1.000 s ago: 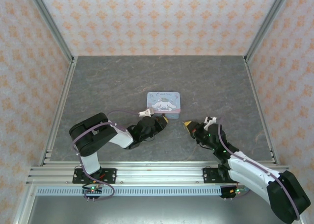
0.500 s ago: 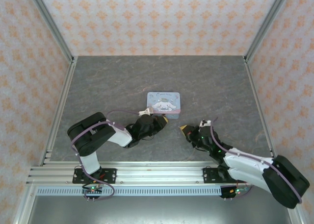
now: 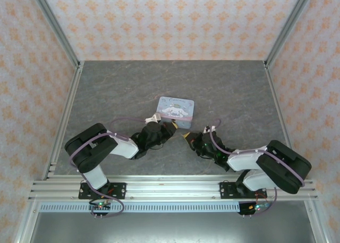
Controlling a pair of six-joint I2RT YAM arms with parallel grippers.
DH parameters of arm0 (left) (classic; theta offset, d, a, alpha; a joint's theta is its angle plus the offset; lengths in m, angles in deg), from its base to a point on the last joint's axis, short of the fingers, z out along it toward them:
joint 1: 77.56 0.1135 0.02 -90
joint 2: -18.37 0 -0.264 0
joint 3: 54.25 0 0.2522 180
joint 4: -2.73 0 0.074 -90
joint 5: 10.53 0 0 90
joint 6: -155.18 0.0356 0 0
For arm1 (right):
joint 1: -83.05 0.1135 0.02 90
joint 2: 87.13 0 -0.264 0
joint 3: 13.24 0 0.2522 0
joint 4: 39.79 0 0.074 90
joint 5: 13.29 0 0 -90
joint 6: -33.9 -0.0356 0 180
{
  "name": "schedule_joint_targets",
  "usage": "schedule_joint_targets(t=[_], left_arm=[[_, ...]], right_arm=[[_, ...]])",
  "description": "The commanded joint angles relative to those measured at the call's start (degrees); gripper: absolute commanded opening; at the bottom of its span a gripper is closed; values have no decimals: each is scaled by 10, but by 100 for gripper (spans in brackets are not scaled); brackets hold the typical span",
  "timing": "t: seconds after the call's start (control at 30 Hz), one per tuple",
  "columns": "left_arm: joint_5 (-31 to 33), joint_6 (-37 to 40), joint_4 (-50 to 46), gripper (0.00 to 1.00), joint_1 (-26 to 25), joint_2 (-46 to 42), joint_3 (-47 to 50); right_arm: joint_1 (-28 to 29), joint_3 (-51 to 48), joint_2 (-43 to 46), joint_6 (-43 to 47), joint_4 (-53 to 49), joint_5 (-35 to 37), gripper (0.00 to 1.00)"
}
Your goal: Unlock the padlock with the key
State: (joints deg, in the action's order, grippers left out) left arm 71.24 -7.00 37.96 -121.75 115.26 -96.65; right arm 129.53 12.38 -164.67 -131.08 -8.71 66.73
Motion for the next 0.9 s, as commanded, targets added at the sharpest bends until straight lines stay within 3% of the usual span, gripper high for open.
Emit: schedule_joint_targets(t=[0.0,0.87], left_arm=[[15,-9,22,0,3,-17,3],[45,-89,62,0,3,-19,20]], right_arm=[[5,22,-17,-5,55,25,0],[25,60,-108,-89,92,95,0]])
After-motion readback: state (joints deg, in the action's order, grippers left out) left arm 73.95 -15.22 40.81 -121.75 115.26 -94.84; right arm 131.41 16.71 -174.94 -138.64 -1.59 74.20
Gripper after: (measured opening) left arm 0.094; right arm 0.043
